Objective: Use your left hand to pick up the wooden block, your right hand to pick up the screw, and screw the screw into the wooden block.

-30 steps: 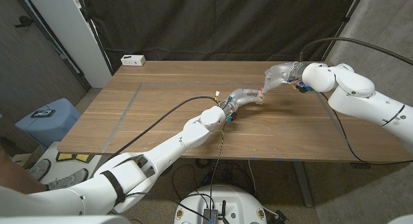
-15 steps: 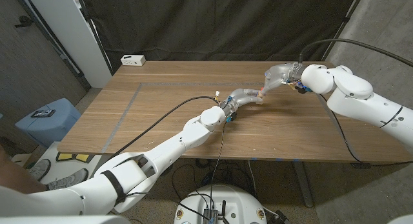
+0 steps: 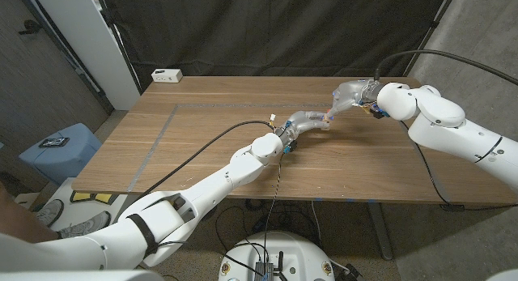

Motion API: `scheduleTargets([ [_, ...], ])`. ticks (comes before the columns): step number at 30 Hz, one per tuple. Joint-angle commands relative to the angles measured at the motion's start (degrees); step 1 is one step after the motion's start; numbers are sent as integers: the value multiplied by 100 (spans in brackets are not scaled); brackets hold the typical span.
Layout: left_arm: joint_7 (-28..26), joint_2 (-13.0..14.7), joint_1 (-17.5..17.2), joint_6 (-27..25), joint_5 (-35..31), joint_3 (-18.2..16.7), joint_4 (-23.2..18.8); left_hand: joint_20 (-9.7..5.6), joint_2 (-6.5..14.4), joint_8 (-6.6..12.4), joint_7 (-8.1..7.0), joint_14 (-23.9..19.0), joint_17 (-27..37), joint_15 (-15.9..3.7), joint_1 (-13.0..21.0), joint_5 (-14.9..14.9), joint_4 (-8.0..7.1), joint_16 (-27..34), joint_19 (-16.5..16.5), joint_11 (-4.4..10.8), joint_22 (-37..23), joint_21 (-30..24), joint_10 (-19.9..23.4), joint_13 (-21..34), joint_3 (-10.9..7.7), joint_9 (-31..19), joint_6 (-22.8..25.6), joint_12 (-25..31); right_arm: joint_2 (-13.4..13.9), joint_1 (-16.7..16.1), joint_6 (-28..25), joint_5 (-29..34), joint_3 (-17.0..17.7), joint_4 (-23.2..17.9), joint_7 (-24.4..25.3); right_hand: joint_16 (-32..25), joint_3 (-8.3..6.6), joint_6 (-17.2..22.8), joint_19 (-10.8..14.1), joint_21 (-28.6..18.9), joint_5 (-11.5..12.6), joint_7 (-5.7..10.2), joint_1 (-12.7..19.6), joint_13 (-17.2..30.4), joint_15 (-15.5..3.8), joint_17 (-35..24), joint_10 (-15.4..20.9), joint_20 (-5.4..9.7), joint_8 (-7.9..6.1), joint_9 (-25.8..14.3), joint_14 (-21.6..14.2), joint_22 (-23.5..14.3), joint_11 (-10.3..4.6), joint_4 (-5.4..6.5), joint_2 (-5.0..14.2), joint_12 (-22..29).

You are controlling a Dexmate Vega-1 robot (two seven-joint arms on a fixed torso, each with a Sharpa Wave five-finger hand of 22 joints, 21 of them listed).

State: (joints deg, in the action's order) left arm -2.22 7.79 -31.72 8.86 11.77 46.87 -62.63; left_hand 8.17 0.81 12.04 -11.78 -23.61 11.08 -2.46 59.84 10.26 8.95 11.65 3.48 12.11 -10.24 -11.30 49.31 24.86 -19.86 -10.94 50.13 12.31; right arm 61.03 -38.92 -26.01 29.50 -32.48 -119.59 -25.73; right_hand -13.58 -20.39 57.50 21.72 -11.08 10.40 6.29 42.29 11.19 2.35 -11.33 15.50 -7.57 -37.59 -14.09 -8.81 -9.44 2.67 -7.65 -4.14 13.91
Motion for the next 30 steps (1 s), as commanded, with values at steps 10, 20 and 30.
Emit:
scheduleTargets([
  [10, 25, 13, -18, 6, 25, -7, -17, 20, 86, -11, 26, 14, 14, -378, 40, -4, -21, 28, 28, 63, -20, -33, 75, 63, 6, -3, -22, 53, -188, -128, -373, 153, -81, -38, 376, -71, 50, 662, 164, -15, -9, -89, -396, 9, -68, -26, 497, 36, -230, 40, -349, -23, -55, 118, -79, 72],
  [20, 34, 36, -39, 27, 28, -14, -60, 26, 101, -25, 5, 15, 20, -370, -14, -4, -56, 35, 34, 63, -20, -35, 61, 66, 28, -5, -55, 47, -282, -187, -532, 314, -141, -64, 632, -91, 0, 1259, 304, -24, 13, -138, -479, -3, -208, 3, 895, 94, -348, 204, -641, -24, -170, 73, -103, 105],
  [30, 37, 44, -51, 37, 33, -20, -78, 19, 101, -19, 13, 19, 16, -382, 3, 1, -41, 36, 36, 65, -20, -35, 54, 70, 36, -7, -42, 45, -342, -223, -644, 405, -172, -72, 767, -103, -55, 1655, 382, -17, 12, -159, -543, -13, -285, 17, 1187, 122, -404, 301, -869, -24, -351, 51, -101, 113],
])
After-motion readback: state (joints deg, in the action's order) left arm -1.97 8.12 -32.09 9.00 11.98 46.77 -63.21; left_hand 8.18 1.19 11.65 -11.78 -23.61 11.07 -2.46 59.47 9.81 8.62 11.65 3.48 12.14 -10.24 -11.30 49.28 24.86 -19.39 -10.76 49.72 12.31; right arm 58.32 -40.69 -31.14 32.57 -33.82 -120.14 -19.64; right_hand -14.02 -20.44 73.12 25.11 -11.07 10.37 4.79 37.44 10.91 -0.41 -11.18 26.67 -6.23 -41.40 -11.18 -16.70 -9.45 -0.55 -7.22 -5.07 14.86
